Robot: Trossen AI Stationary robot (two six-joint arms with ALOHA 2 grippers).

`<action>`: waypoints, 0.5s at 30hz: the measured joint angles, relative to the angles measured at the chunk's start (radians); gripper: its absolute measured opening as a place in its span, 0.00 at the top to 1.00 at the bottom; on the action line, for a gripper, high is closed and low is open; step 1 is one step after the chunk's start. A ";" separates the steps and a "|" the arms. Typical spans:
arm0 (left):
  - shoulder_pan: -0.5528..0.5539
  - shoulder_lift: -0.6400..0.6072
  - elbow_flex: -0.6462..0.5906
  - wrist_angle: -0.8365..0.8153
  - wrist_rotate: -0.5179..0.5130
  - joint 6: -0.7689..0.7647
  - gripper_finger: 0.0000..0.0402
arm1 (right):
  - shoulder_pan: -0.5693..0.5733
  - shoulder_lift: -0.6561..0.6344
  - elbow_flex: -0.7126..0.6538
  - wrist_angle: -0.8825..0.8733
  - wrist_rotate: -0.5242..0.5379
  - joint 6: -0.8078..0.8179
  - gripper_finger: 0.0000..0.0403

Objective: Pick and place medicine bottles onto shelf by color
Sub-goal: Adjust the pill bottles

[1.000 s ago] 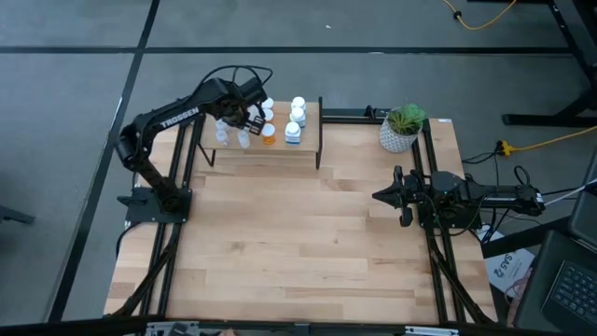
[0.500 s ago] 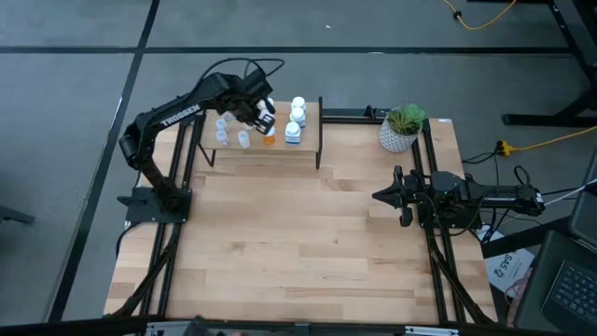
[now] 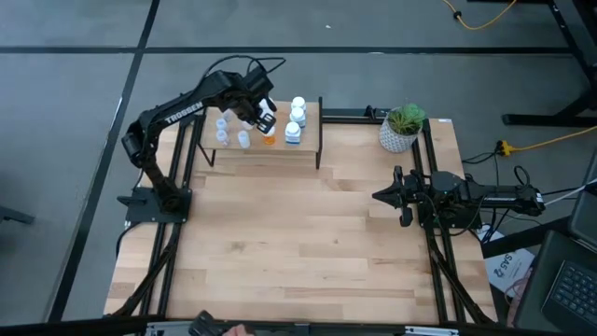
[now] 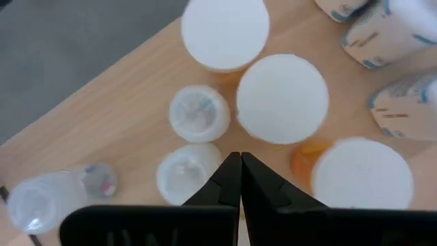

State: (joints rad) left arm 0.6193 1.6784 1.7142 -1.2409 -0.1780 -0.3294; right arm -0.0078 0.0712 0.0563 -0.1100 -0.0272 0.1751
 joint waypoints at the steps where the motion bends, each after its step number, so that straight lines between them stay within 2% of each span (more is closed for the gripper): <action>1: -0.001 0.003 0.000 0.000 -0.013 0.000 1.00 | 0.000 0.000 0.000 0.000 0.000 0.000 0.96; 15: 0.012 0.022 -0.001 0.047 -0.046 0.032 1.00 | 0.000 0.000 0.000 0.000 0.000 0.000 0.96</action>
State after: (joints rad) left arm 0.6318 1.7008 1.7134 -1.1936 -0.2244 -0.2975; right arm -0.0078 0.0711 0.0563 -0.1097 -0.0269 0.1752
